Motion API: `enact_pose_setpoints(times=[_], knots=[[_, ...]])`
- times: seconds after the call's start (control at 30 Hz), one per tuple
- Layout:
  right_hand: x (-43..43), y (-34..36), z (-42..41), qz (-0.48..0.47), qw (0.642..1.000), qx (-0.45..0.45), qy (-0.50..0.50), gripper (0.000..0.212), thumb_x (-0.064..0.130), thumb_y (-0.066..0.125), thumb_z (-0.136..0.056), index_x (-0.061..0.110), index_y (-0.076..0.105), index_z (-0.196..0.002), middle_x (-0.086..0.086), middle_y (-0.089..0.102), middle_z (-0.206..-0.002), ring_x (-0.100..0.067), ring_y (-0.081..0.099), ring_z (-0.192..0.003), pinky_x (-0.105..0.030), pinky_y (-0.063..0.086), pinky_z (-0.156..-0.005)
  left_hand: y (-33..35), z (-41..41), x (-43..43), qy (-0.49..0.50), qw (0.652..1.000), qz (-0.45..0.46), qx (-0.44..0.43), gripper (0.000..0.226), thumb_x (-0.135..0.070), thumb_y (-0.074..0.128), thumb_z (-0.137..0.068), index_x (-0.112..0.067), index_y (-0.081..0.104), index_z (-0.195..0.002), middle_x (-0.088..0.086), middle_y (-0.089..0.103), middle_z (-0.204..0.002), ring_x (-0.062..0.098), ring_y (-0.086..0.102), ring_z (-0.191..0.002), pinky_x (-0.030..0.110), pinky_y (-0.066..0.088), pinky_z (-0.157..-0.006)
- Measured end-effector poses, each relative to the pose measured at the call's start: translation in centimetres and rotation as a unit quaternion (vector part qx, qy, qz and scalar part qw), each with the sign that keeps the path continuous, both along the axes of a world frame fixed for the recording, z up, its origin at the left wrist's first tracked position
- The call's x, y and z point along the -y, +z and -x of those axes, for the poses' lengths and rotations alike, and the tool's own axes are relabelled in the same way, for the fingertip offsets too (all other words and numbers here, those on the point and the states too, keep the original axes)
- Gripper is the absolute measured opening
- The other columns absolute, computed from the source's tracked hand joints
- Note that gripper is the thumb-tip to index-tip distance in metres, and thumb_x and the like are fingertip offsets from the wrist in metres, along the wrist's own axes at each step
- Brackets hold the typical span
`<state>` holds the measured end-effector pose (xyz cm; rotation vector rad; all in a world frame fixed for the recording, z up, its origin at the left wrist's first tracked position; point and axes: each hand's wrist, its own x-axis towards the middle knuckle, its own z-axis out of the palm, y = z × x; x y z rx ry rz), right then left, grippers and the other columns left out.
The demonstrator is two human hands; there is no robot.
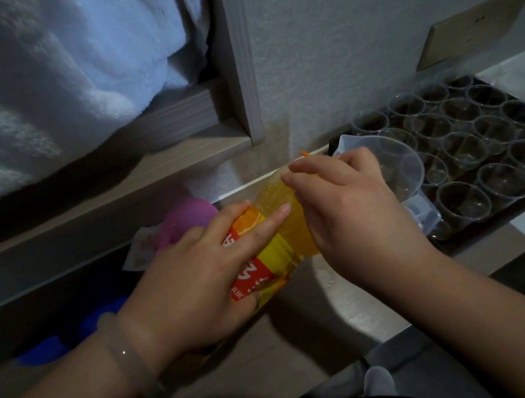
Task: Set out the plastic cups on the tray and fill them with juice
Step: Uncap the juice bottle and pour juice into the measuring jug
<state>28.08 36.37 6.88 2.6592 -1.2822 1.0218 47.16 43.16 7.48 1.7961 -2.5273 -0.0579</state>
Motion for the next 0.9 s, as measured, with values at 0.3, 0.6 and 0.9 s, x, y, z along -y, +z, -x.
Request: enact_pose_setpoints(times=[0.3,0.6,0.9], knots=[[-0.6,0.6,0.3,0.045,0.998,-0.039,-0.005,0.025,0.009,0.067,-0.073,0.008,0.070,-0.097,-0.009,0.067,-0.101,-0.024,0.039,-0.080,-0.029,0.035,-0.073,0.5,0.2,-0.4,-0.008,1.000,-0.001,0.013,0.087,-0.065,0.040,-0.071,-0.051,-0.001,-0.147,0.003,0.035,-0.148,0.031,0.063,-0.098,0.046,0.057,-0.067],[-1.1,1.7,-0.2,0.083,0.988,-0.124,-0.033,0.026,0.018,0.084,-0.055,0.010,0.070,-0.076,-0.007,0.064,-0.080,-0.020,0.026,-0.075,-0.033,0.047,-0.058,0.7,0.3,-0.6,-0.015,1.000,0.002,0.014,0.086,-0.068,0.041,-0.073,-0.050,0.000,-0.147,-0.001,0.032,-0.148,0.028,0.062,-0.101,0.045,0.057,-0.070],[-1.6,1.6,-0.1,0.047,0.990,-0.109,-0.069,0.038,0.023,0.085,-0.052,0.012,0.071,-0.086,-0.006,0.065,-0.089,-0.023,0.035,-0.079,-0.033,0.046,-0.058,1.1,0.4,-0.7,-0.022,0.999,0.013,0.032,0.089,-0.065,0.046,-0.072,-0.048,0.003,-0.149,0.002,0.037,-0.145,0.028,0.064,-0.096,0.044,0.057,-0.063]])
